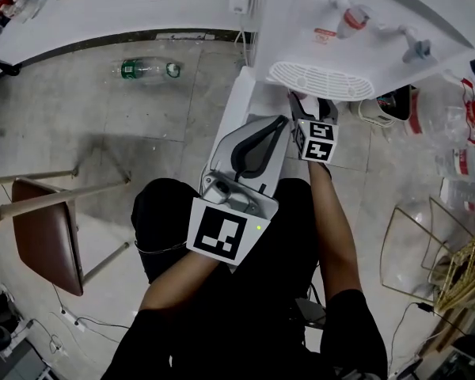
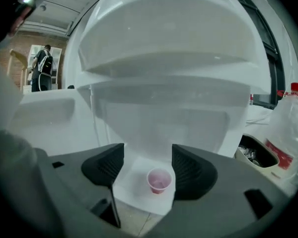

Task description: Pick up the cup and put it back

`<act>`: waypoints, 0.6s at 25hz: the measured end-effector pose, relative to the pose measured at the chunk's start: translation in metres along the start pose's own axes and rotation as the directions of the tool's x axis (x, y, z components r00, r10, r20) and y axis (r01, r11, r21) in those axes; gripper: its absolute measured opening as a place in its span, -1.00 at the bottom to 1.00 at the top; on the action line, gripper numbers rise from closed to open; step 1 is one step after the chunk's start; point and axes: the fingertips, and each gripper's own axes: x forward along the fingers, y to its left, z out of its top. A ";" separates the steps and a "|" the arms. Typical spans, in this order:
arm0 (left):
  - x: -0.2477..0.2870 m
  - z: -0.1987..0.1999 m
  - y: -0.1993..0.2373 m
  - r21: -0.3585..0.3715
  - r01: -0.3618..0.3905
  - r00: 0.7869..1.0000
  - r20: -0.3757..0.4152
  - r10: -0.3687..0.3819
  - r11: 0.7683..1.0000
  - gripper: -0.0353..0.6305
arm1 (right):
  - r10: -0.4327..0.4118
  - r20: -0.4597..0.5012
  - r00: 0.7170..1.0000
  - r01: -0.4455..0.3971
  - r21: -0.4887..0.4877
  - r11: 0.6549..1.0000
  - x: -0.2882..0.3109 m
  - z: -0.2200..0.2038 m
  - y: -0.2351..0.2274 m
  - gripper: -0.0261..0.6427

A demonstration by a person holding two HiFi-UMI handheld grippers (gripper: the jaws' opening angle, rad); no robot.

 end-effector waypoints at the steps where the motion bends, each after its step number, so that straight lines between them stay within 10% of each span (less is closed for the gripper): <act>1: -0.001 -0.002 0.001 -0.002 -0.003 1.000 -0.004 0.003 1.000 -0.87 | -0.001 -0.002 1.000 0.001 0.001 1.000 0.007 -0.003 -0.001 -0.08; 15: 0.003 -0.013 0.011 -0.034 -0.033 0.999 -0.019 0.032 0.999 -0.87 | -0.015 -0.204 0.979 0.023 0.035 0.999 0.078 -0.085 -0.025 0.05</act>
